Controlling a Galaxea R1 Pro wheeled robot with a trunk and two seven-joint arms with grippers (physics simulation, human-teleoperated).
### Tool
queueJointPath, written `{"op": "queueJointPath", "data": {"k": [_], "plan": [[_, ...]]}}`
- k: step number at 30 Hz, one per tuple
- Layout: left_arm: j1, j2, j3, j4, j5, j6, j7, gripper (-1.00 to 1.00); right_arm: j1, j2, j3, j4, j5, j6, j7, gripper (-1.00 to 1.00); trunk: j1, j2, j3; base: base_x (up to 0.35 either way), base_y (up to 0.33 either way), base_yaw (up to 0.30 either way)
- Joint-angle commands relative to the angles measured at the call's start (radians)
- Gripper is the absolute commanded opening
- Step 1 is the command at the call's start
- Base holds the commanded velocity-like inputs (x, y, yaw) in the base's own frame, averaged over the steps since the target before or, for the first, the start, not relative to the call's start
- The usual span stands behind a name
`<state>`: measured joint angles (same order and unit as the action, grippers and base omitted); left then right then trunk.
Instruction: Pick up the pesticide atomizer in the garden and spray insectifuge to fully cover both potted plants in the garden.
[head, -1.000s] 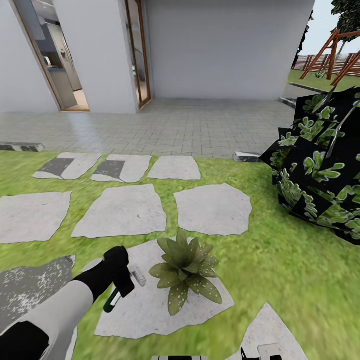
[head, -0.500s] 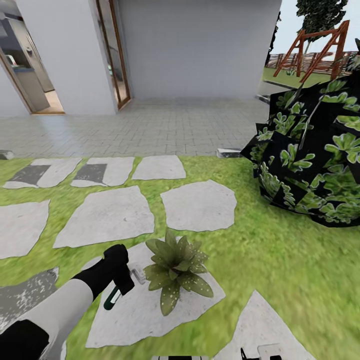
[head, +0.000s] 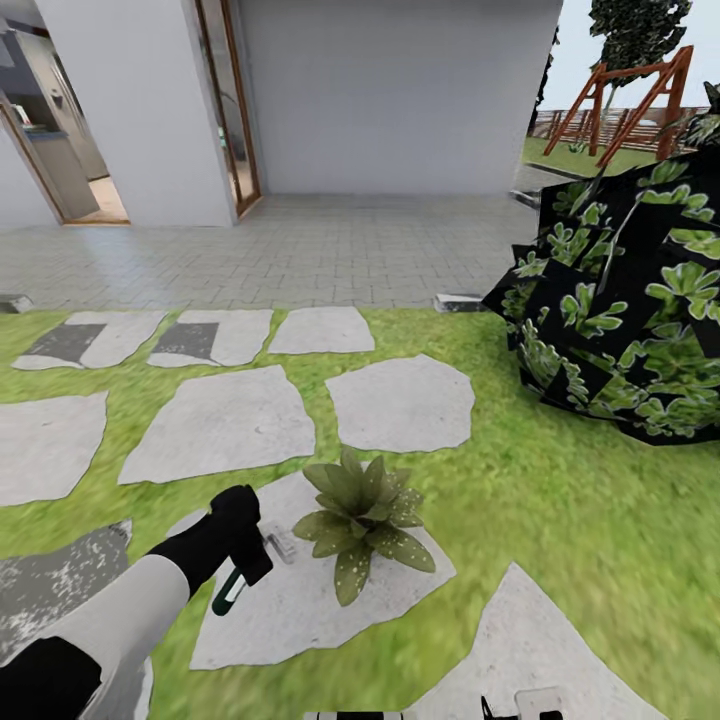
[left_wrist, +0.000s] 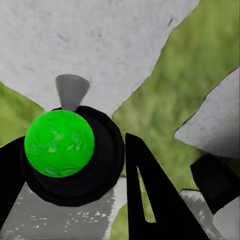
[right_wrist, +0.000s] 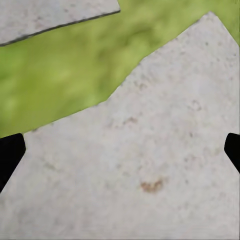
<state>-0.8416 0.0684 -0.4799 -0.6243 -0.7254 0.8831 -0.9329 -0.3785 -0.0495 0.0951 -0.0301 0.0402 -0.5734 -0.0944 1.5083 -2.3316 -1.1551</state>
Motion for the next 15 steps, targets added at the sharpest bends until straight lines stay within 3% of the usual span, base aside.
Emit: {"op": "queueJointPath", "data": {"k": [1,3,9,12,15], "plan": [[0.0,0.001,-0.004,-0.009,-0.009,0.002,-0.011,-1.0,-0.001,0.0,0.008,0.001,0.004,-0.002,-0.01,1.0,0.0,0.0,-0.001,0.009,0.2,0.0],[0.0,-0.003,-0.006,-0.023,-0.009,0.003,-0.011,-1.0,0.0,0.0,0.008,0.001,0.004,-0.002,-0.01,1.0,0.0,0.0,-0.001,0.006,0.077,0.0],[-0.05,-0.05,-0.009,-0.033,-0.018,0.006,-0.021,-1.0,-0.001,0.0,0.008,0.001,0.004,-0.002,-0.01,1.0,0.0,0.0,-0.001,0.001,0.011,0.0],[-0.081,-0.08,-0.01,-0.034,-0.024,0.007,-0.08,-1.0,-0.001,0.0,0.008,0.001,0.004,-0.002,-0.01,1.0,0.0,0.0,-0.001,0.0,0.0,0.0],[-0.097,-0.097,-0.011,-0.035,-0.068,0.007,-0.122,-1.0,0.0,0.0,0.008,0.001,0.004,-0.002,-0.01,1.0,0.0,0.0,-0.001,0.0,0.0,0.0]]}}
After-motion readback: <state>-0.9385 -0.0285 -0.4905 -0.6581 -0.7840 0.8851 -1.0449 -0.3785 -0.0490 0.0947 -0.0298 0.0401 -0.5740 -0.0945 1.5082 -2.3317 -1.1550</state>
